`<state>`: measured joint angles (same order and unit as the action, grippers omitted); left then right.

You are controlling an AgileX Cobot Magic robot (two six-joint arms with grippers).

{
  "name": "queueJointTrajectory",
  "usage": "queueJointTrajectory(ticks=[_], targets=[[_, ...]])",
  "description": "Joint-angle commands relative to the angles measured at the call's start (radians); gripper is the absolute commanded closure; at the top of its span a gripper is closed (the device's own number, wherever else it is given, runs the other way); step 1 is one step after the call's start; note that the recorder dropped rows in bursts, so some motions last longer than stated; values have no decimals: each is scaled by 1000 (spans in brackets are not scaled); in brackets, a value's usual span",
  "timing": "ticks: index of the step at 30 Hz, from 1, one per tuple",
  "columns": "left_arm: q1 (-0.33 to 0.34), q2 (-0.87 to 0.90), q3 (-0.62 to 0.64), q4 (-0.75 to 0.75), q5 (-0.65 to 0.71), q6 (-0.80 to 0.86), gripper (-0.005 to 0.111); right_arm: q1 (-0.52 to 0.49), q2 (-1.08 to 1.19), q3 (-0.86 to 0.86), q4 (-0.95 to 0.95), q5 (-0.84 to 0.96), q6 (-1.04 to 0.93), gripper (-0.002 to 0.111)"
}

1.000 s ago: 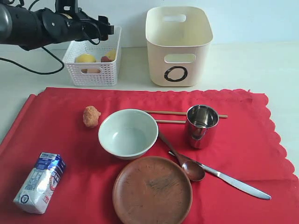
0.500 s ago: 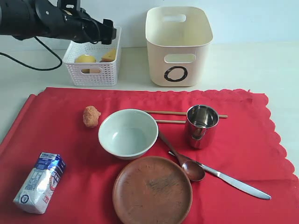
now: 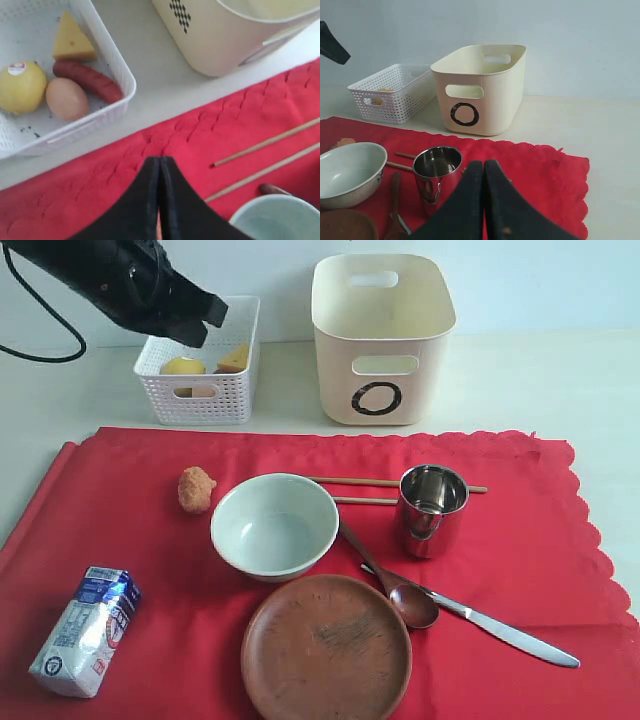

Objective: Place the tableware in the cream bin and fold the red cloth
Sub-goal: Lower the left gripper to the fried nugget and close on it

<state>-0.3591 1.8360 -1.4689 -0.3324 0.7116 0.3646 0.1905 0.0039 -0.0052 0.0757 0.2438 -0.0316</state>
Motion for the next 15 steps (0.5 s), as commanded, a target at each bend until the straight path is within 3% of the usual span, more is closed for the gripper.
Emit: queueJointTrajectory(ticks=[1, 11, 15], targets=[[0, -9, 69, 9, 52, -1, 106, 2, -4, 5, 1, -6, -1, 108], [0, 29, 180, 25, 9, 3, 106, 2, -4, 5, 1, -4, -1, 108], [0, 79, 180, 27, -4, 3, 91, 2, -4, 5, 1, -6, -1, 108]])
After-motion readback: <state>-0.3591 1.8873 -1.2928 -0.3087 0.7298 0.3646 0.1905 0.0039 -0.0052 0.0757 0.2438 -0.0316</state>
